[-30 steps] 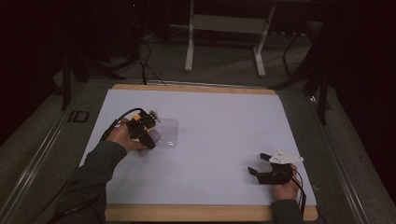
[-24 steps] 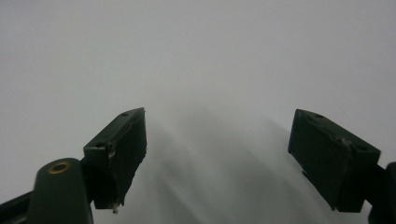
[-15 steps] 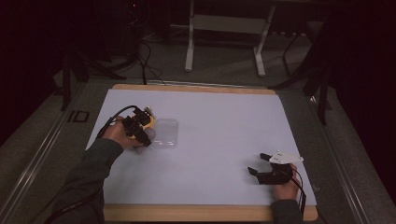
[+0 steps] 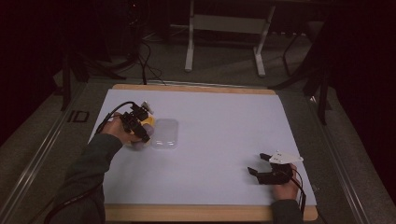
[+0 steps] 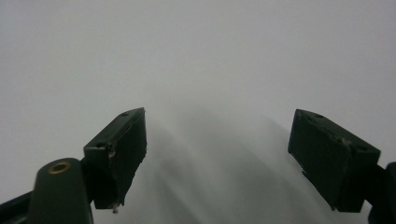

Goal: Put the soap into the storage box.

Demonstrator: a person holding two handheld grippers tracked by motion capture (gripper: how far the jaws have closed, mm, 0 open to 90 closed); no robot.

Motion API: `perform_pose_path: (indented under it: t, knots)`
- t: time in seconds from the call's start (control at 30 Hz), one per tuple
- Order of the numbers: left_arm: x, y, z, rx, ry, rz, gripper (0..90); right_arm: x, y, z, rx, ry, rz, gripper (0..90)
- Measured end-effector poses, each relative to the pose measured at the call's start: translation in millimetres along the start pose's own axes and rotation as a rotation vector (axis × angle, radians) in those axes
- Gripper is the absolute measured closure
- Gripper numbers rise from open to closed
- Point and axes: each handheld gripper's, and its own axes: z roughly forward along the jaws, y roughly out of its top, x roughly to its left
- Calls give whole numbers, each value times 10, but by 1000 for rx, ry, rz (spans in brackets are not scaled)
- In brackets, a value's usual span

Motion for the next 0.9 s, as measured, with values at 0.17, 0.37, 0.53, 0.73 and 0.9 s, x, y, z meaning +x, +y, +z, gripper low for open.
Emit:
perform_pose_path:
  t: [0.17, 0.37, 0.53, 0.73, 0.9]
  knots:
    - [61, 16, -8, -1, -3, -20, 498, 0, 1, 3, 2, 1, -2, 191]
    - [125, 29, -2, -1, 1, -38, 498, -1, 1, 5, 3, 1, -2, 191]
    - [184, 30, -3, -5, -2, -56, 498, 0, 2, 6, 6, 2, -1, 191]
    - [246, 33, -1, -7, 2, -80, 498, -1, 3, 6, 7, 3, 0, 191]
    - [299, 60, -5, -4, 6, -93, 498, 0, 3, 7, 9, 2, -2, 191]
